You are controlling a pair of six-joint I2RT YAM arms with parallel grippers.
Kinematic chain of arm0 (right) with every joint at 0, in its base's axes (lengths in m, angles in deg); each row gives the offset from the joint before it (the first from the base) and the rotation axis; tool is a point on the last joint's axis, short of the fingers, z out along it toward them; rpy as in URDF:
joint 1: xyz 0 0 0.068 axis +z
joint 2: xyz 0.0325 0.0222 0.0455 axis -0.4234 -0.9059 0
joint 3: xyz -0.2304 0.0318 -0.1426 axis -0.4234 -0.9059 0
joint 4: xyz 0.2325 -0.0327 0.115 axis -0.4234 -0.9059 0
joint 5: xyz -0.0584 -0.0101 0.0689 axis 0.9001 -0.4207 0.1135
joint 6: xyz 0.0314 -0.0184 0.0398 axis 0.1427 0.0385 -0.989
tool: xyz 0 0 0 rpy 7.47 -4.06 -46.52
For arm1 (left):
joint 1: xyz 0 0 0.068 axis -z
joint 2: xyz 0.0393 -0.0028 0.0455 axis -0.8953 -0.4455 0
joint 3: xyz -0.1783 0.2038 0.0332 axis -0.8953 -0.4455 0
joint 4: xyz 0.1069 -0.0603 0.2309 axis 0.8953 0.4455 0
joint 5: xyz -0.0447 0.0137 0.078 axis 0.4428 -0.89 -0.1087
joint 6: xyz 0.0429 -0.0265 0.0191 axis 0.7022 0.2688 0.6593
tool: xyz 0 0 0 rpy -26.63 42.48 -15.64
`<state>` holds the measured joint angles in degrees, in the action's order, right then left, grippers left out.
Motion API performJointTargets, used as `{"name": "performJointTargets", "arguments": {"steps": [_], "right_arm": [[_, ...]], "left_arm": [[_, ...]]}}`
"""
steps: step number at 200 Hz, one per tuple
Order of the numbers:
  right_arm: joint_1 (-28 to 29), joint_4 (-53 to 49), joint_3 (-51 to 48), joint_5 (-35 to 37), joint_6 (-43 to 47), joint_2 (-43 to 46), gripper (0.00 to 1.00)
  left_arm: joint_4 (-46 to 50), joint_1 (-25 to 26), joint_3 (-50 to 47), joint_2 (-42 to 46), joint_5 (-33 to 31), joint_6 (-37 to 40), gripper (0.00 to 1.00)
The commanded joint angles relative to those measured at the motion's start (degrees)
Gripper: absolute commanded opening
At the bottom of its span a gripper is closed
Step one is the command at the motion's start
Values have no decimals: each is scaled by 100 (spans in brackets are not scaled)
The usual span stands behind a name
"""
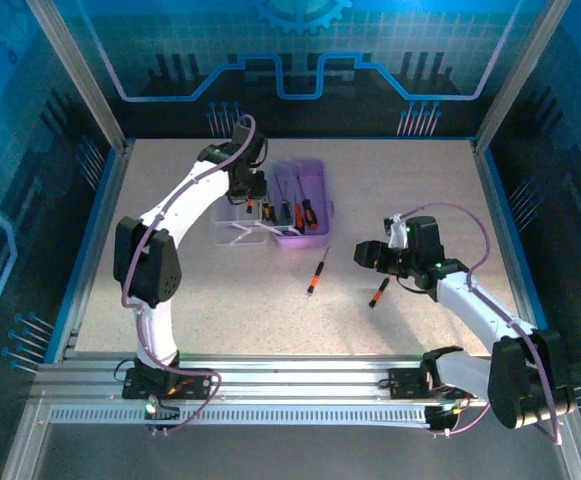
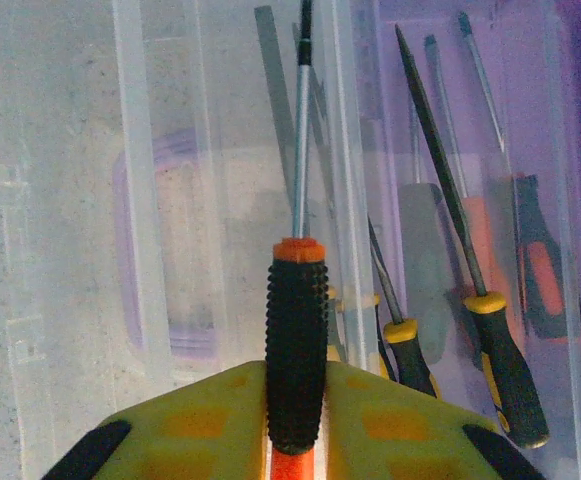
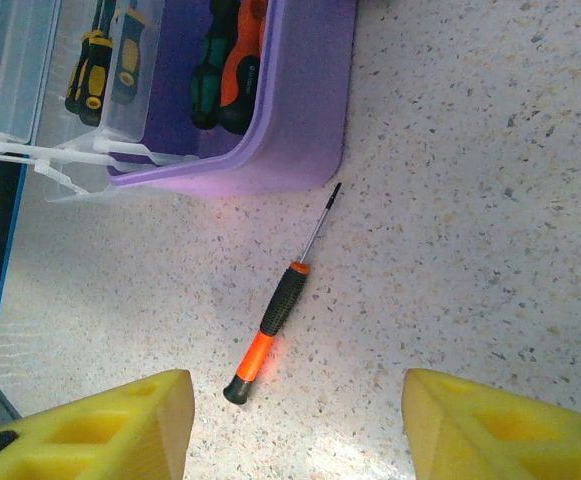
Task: Pack the tool kit
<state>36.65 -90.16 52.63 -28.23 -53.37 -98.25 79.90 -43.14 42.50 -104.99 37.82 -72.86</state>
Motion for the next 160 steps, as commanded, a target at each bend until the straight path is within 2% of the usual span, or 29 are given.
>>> {"name": "performJointTargets", "arguments": {"steps": [1, 41, 118, 160], "right_arm": [[29, -140, -78, 35, 101, 107, 57], [27, -220, -91, 101, 116, 181, 57], [33, -267, -87, 173, 140, 213, 57], [27, -231, -91, 185, 136, 137, 57]], "left_arm": [[25, -54, 80, -115, 173, -120, 23], [25, -72, 78, -175, 307, -190, 24], [-50, -80, 30, 252, 347, -195, 27], [-820, -79, -873, 1152, 182, -278, 28]]}}
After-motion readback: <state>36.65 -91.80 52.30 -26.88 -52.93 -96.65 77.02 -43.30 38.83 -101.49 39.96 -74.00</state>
